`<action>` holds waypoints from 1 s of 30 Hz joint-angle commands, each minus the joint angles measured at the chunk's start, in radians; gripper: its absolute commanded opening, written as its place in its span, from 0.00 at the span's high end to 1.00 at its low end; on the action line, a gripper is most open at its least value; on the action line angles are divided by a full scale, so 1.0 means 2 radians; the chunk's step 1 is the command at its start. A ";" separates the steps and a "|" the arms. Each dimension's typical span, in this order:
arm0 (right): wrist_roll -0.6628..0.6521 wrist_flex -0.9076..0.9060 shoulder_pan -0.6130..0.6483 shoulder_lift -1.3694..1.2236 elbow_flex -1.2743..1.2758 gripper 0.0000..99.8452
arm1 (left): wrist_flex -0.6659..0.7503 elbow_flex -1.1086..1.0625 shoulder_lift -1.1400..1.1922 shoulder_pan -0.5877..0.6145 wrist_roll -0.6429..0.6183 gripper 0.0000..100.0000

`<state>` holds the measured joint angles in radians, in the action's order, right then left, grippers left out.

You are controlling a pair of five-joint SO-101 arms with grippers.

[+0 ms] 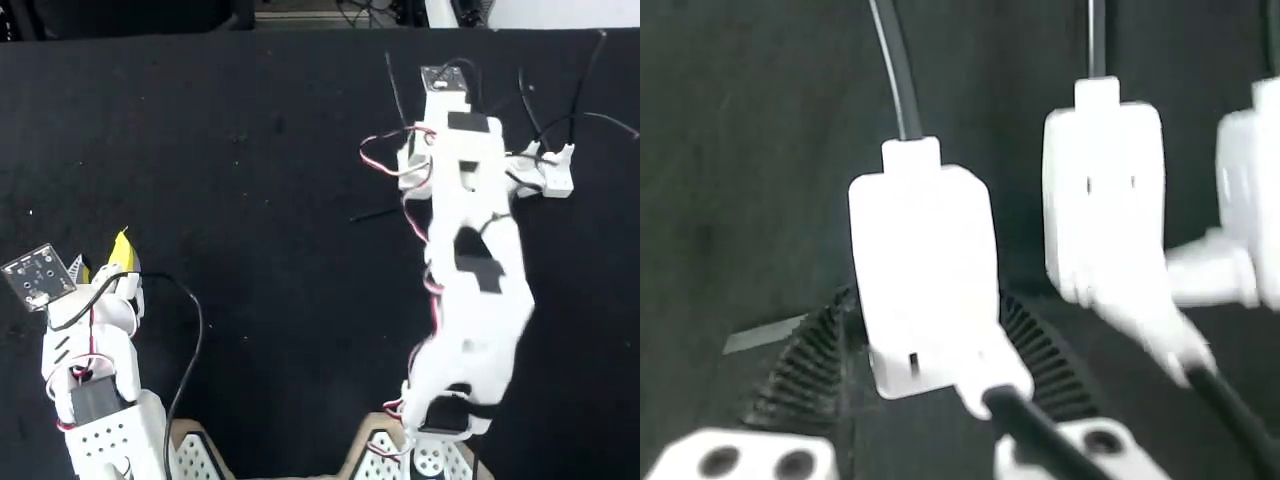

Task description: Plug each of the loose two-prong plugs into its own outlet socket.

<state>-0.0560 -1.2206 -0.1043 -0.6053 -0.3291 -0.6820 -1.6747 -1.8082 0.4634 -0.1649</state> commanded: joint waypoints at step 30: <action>0.002 -0.273 0.009 -0.145 -0.437 0.78 | 0.008 -0.001 -0.008 0.002 -0.002 0.78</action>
<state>-0.0545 -1.7315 -0.1043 -1.0104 -1.2267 -0.6820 -1.6747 -1.8082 0.4634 -0.1649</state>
